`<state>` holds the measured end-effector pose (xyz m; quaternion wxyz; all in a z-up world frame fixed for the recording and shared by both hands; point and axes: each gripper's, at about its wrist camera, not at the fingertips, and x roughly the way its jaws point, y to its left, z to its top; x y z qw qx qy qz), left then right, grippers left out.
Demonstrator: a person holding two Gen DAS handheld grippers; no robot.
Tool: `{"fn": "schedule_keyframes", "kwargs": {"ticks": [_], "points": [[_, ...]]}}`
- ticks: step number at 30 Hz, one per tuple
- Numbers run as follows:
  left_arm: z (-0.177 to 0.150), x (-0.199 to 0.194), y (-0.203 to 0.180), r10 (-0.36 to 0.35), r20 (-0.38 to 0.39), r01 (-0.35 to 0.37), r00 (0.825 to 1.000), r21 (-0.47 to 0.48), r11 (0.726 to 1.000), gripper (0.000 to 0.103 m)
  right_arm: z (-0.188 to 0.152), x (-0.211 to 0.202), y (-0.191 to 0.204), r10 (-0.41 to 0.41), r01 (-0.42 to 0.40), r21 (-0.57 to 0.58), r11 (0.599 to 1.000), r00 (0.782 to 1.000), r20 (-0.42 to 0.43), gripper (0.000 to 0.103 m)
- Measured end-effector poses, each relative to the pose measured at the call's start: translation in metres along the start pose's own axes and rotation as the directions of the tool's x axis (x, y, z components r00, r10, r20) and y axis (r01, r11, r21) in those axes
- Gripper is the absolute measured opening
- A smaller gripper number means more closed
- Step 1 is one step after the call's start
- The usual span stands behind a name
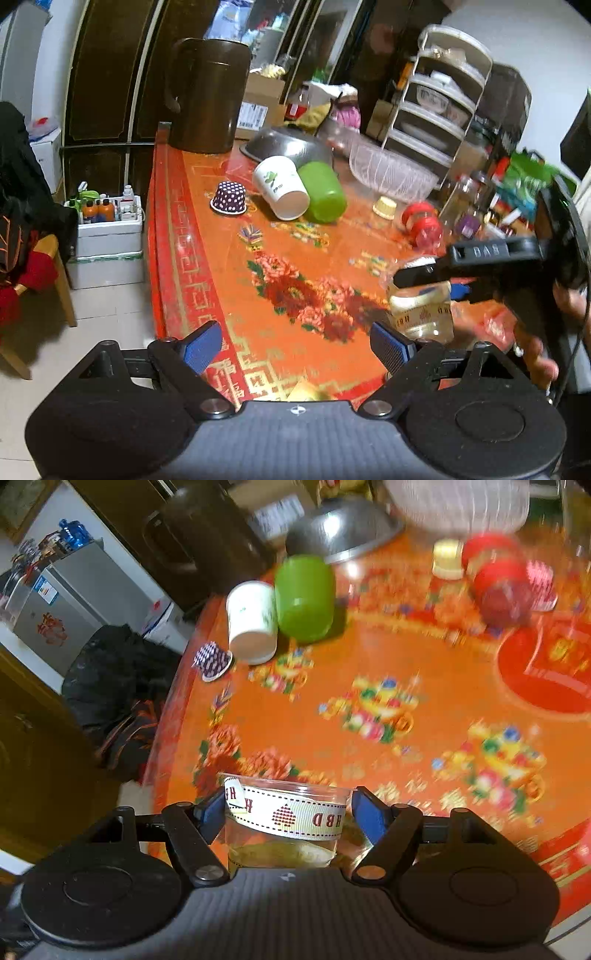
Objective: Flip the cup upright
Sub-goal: 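Open the left tool and withdraw while the right tool carries the cup, then rotate the held cup with the right tool so its rim faces up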
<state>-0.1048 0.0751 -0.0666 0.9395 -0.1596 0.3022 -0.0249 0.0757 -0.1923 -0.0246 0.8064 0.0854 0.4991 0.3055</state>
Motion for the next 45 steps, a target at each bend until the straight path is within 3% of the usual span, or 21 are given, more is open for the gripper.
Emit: {"fn": "schedule_keyframes", "kwargs": {"ticks": [4,7,12,15,17,21,28,30,32,41,45], "points": [[0.001,0.007,0.0,-0.069,0.025,0.069,0.997,-0.029,0.997,0.09,-0.008,-0.016,0.007,-0.053,0.059,-0.06,0.996,0.994,0.098,0.073],[0.003,0.006,-0.005,-0.092,0.051,0.093,0.994,-0.027,0.995,0.09,-0.013,-0.032,0.01,-0.093,0.115,-0.096,0.989,0.975,0.202,0.073],[-0.003,-0.002,-0.007,-0.119,0.074,0.121,0.99,-0.029,0.992,0.09,-0.022,-0.049,0.014,-0.136,0.191,-0.129,0.973,0.928,0.348,0.073],[-0.004,-0.005,-0.007,-0.146,0.094,0.149,0.985,-0.028,0.988,0.09,-0.029,-0.054,0.018,-0.153,0.242,-0.155,0.958,0.886,0.437,0.073],[-0.004,-0.011,-0.007,-0.174,0.127,0.179,0.977,-0.027,0.984,0.09,-0.035,-0.057,0.02,-0.145,0.261,-0.172,0.95,0.855,0.498,0.073],[-0.005,-0.02,-0.01,-0.215,0.185,0.222,0.959,-0.018,0.975,0.09,-0.059,-0.062,0.02,-0.093,0.292,-0.211,0.933,0.762,0.641,0.073],[-0.009,-0.013,-0.014,-0.22,0.185,0.227,0.958,-0.019,0.974,0.09,-0.102,-0.032,0.011,0.034,0.287,-0.283,0.915,0.643,0.765,0.073],[-0.012,-0.013,-0.013,-0.223,0.191,0.23,0.956,-0.019,0.973,0.09,-0.114,-0.021,0.01,0.032,0.326,-0.275,0.904,0.591,0.806,0.073],[-0.013,-0.013,-0.012,-0.218,0.195,0.226,0.956,-0.018,0.974,0.09,-0.119,-0.013,0.014,0.02,0.377,-0.276,0.884,0.559,0.829,0.073],[-0.019,-0.008,-0.009,-0.229,0.187,0.24,0.955,-0.037,0.97,0.09,-0.135,0.006,0.018,0.083,0.401,-0.325,0.857,0.515,0.853,0.073],[-0.02,-0.006,-0.009,-0.229,0.184,0.24,0.956,-0.036,0.97,0.09,-0.137,0.012,0.015,0.085,0.396,-0.326,0.858,0.517,0.852,0.074]]}}
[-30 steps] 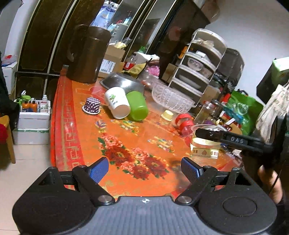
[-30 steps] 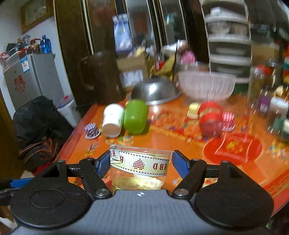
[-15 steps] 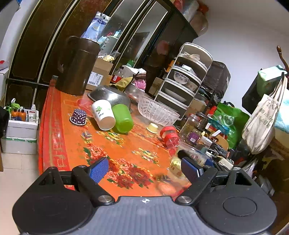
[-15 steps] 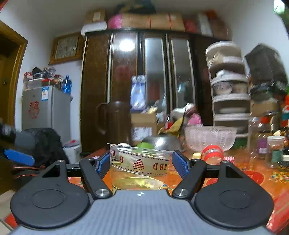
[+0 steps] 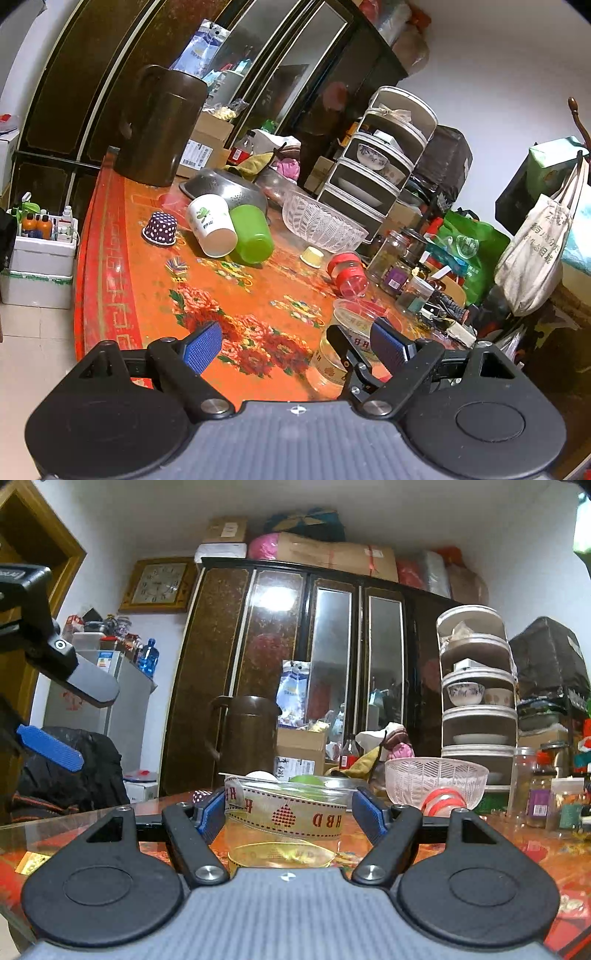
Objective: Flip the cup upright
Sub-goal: 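Rotate the held cup with the right tool so its rim faces up, then lower the cup onto the tablecloth and open the right tool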
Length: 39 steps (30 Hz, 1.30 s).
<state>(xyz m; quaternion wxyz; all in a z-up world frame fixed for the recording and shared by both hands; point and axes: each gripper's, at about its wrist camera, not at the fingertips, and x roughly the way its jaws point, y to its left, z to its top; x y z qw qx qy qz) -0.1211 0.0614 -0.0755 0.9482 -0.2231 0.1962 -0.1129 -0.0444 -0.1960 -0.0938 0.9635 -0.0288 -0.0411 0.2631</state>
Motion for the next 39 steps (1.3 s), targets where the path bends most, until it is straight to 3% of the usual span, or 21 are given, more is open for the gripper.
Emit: {"fn": "schedule_keyframes", "kwargs": {"ticks": [2,7,10,13,19,22,25,28,32,36,39], "points": [[0.0,0.001,-0.001,0.004,0.0,-0.004,1.0,0.004,1.0,0.09,0.0,-0.001,0.001,0.004,-0.004,-0.007,1.0,1.0,0.001,0.076],[-0.002,0.004,-0.003,0.02,-0.011,-0.02,1.0,0.014,1.0,0.09,0.003,-0.001,0.0,0.025,-0.025,0.0,1.0,0.999,-0.023,0.096],[-0.004,0.007,-0.004,0.037,-0.018,-0.037,0.999,0.024,0.999,0.09,0.003,-0.001,-0.001,0.039,-0.039,0.003,0.999,0.998,-0.039,0.102],[-0.006,0.009,-0.005,0.059,-0.011,-0.059,0.998,0.036,0.998,0.099,0.003,0.001,-0.005,0.056,-0.054,0.036,0.998,0.996,-0.072,0.102],[-0.009,0.012,-0.009,0.093,-0.009,-0.092,0.996,0.08,0.993,0.1,0.007,-0.004,-0.018,0.064,-0.053,0.097,0.994,0.991,-0.118,0.102],[-0.011,0.014,-0.019,0.146,-0.021,-0.14,0.989,0.161,0.977,0.103,0.019,-0.014,-0.031,0.088,-0.066,0.141,0.988,0.983,-0.16,0.102],[-0.012,0.011,-0.038,0.195,0.003,-0.189,0.981,0.264,0.946,0.103,0.04,-0.018,-0.047,0.099,-0.053,0.171,0.984,0.957,-0.272,0.102],[-0.008,0.003,-0.062,0.23,0.032,-0.227,0.973,0.34,0.912,0.103,0.065,-0.025,-0.062,0.105,-0.019,0.217,0.976,0.913,-0.395,0.102],[-0.003,-0.013,-0.092,0.236,0.04,-0.233,0.971,0.379,0.895,0.103,0.092,-0.041,-0.075,0.116,0.007,0.238,0.971,0.857,-0.501,0.102],[0.004,-0.019,-0.114,0.25,0.003,-0.234,0.968,0.367,0.9,0.103,0.11,-0.068,-0.081,0.11,0.012,0.24,0.971,0.866,-0.487,0.102],[0.005,-0.014,-0.119,0.258,-0.011,-0.239,0.966,0.347,0.907,0.103,0.113,-0.067,-0.086,0.104,0.013,0.226,0.974,0.86,-0.499,0.102]]}}
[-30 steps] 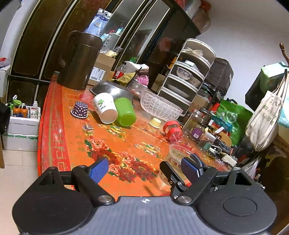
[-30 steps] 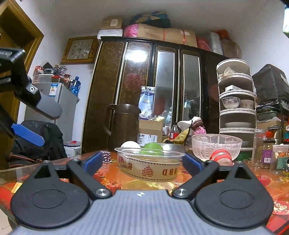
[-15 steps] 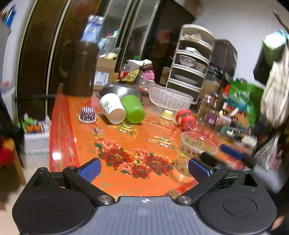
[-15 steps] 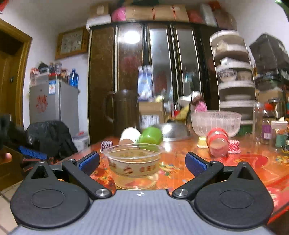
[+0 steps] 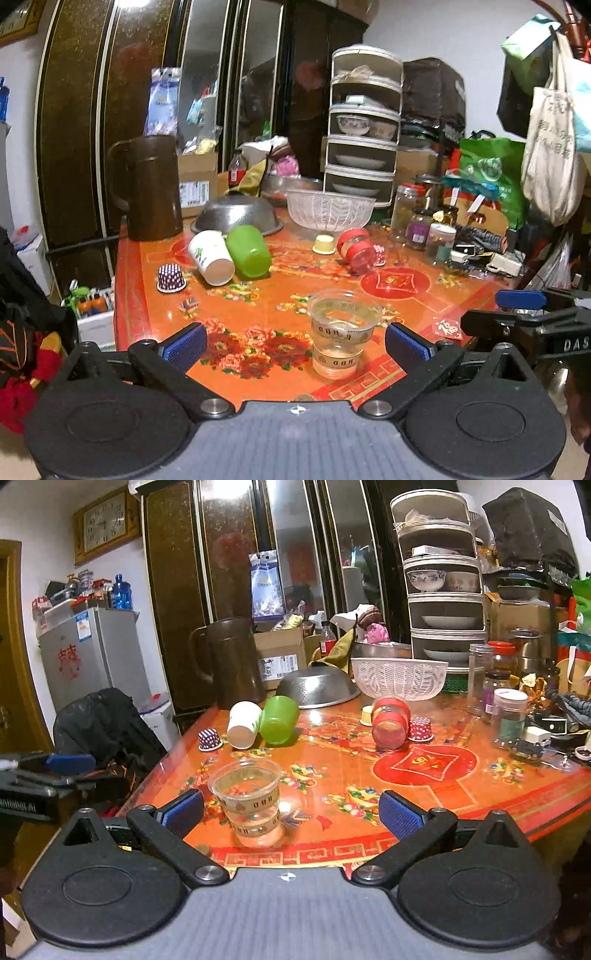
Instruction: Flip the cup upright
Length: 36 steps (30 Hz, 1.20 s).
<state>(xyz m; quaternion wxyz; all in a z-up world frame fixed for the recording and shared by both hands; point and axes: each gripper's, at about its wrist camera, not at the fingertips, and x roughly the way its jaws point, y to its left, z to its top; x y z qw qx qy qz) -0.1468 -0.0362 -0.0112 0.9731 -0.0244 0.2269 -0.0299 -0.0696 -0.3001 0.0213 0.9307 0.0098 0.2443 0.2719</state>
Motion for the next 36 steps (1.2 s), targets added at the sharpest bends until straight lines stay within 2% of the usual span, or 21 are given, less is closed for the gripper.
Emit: {"fn": "schedule_keyframes", "kwargs": {"ticks": [7,36], "points": [[0.0,0.01,-0.001,0.026,-0.027,-0.028,0.999,-0.052,0.998,0.103,0.002,0.011,-0.007,0.006,-0.004,0.028,1.0,0.999,-0.048,0.102],[-0.002,0.017,-0.014,0.035,-0.07,-0.037,0.997,-0.02,0.999,0.103,0.001,0.013,-0.005,0.023,-0.022,0.028,0.999,0.999,-0.043,0.102]]}}
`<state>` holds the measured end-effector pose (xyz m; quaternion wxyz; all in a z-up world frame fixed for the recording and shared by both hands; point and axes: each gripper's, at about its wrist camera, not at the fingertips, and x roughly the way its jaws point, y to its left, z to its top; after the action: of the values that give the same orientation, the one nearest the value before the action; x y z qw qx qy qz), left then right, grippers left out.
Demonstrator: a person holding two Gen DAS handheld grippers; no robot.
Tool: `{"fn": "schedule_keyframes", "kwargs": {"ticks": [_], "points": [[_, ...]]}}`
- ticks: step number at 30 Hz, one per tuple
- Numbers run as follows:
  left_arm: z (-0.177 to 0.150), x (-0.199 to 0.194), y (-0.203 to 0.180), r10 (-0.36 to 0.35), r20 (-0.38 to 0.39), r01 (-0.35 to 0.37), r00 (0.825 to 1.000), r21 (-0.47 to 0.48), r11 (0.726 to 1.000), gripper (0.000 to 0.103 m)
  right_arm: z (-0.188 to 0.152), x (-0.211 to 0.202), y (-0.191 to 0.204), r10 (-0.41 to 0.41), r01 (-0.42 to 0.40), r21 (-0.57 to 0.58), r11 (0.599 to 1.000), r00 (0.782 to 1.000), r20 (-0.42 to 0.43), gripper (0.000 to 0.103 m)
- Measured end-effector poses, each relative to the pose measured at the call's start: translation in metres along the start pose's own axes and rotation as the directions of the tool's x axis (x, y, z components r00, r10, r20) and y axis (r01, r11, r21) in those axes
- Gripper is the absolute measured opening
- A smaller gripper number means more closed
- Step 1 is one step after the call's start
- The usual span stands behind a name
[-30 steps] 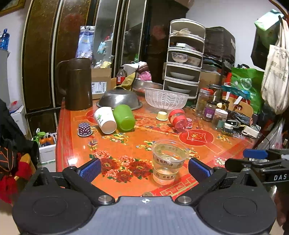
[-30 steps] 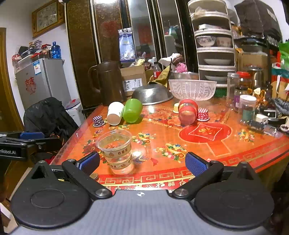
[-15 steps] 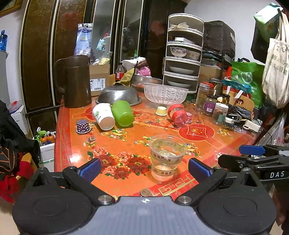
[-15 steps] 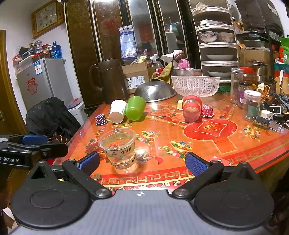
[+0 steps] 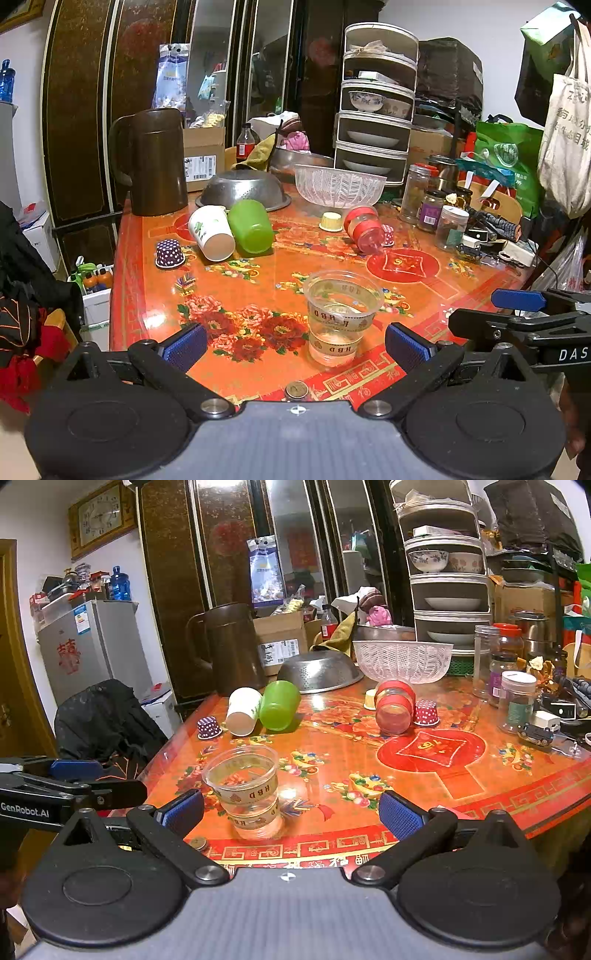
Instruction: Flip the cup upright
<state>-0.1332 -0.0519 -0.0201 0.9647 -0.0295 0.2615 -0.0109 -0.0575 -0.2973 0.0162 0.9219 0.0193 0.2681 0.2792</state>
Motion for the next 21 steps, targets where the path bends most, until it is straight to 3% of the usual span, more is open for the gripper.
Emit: {"fn": "schedule_keyframes", "kwargs": {"ticks": [21], "points": [[-0.0035,0.0058,-0.0013,-0.005,-0.024,0.005,1.0,0.001,1.0,0.103,-0.0006,0.0008,0.0025,0.022,-0.022,-0.001,1.0,1.0,0.01,0.102]]}}
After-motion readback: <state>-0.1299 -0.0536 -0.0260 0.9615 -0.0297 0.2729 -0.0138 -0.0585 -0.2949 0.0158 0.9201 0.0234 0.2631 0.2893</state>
